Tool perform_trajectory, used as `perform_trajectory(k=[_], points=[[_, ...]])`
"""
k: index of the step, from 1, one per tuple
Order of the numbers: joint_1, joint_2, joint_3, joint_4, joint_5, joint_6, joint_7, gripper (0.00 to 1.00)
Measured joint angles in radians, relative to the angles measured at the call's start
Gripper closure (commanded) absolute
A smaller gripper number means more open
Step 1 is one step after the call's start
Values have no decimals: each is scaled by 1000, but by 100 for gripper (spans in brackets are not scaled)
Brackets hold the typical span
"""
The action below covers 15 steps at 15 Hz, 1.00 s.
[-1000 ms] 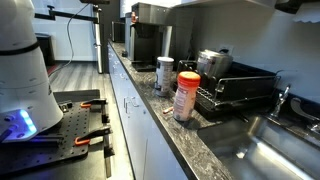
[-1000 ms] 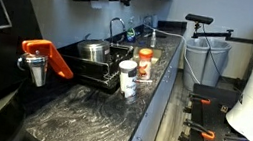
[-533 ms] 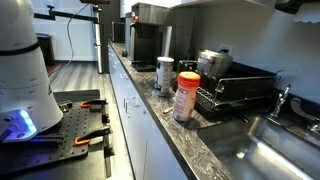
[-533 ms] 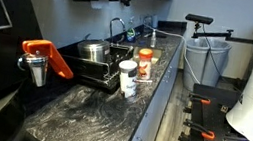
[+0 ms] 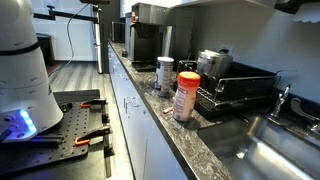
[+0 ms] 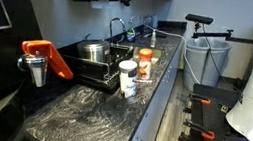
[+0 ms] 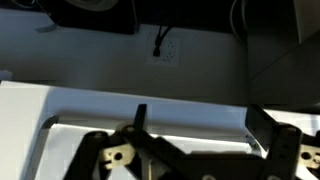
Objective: Put the marker in the cabinet
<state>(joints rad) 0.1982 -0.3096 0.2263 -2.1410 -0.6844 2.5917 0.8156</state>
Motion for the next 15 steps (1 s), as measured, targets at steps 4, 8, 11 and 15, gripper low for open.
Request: perform_trajectory(k=[4,8,11,15], points=[[7,3,25,-64,203,-78,-188,0],[16,21,58,-89,367,-167,-355,0],[23,33,77,-89,425,-224,-437,0],[38,36,97,-88,443,-291,-488,0]])
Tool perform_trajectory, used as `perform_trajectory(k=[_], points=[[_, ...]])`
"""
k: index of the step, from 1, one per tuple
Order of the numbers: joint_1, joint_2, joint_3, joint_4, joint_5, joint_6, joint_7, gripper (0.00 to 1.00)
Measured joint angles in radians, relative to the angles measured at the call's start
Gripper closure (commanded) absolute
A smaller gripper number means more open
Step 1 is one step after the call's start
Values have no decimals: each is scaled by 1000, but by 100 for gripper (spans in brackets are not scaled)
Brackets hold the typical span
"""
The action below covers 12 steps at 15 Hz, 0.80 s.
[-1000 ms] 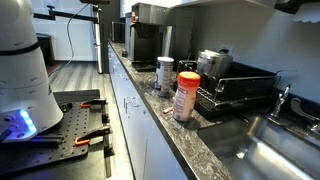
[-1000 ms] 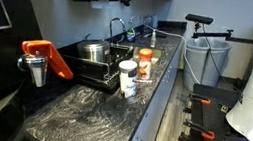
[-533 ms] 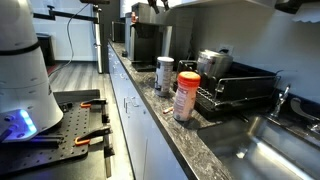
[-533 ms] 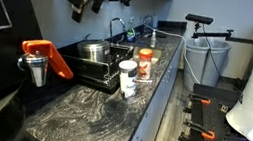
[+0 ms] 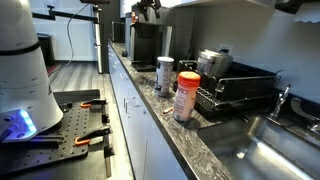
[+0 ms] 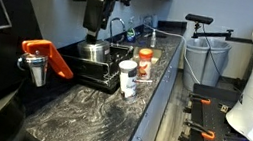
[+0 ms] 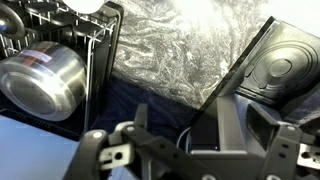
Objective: Put the marker in the cabinet
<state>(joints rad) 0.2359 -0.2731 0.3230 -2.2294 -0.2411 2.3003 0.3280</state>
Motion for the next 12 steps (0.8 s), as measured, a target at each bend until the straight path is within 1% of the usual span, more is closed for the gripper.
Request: perform_trajectory(k=[6,9,12], points=[[12,0,6,0,26,-93,-52,0],[21,0,-4,1,114,-125,-145,0],[23,0,-11,5,152,-134,-198,0]])
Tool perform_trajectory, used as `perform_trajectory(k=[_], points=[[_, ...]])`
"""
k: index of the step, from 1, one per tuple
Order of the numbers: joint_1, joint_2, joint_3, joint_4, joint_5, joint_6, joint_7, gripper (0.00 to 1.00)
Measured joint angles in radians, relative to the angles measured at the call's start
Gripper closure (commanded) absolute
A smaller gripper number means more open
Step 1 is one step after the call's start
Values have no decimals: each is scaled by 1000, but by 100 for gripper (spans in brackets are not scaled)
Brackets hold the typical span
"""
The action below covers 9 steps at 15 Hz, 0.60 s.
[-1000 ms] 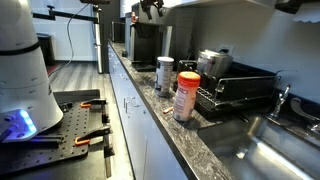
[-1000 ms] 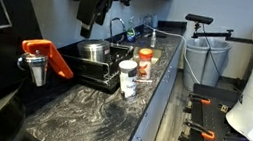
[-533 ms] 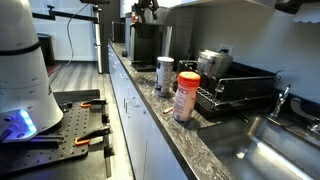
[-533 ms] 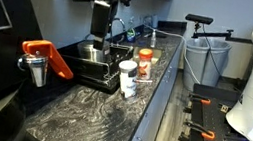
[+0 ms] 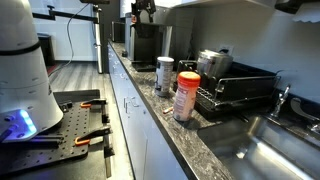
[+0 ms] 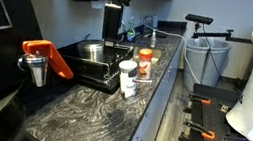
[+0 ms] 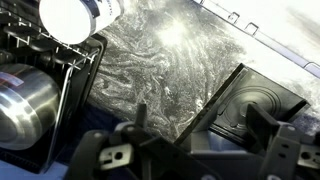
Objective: Put the marker in the cabinet
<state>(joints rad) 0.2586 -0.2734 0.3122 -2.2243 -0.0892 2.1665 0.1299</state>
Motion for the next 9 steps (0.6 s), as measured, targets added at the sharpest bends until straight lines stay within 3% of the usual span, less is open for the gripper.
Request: perform_trajectory(k=[9], points=[[-1,7,-2,-17,-3,0,-5,0]])
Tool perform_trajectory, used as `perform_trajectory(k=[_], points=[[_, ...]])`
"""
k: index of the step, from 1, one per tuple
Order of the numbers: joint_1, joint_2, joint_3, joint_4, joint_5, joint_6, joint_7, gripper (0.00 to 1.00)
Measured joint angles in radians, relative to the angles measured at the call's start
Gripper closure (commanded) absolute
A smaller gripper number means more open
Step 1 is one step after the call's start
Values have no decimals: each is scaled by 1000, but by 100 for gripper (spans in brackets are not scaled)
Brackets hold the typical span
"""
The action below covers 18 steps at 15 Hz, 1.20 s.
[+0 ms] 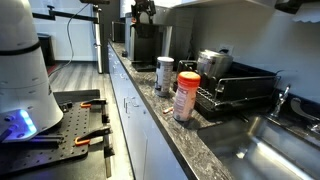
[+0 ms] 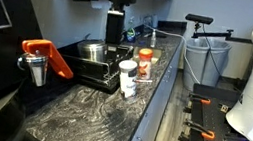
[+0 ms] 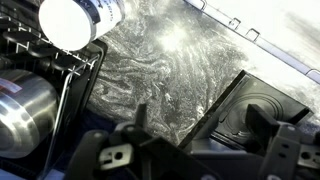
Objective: Put the marker in the cabinet
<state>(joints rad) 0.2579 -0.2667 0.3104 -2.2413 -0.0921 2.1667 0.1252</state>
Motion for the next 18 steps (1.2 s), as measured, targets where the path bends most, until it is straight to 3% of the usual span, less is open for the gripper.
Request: perform_trajectory(k=[7,18], points=[[29,-2,25,-136,43,40,84,0],[41,3,106,-236,74,132,468,0]])
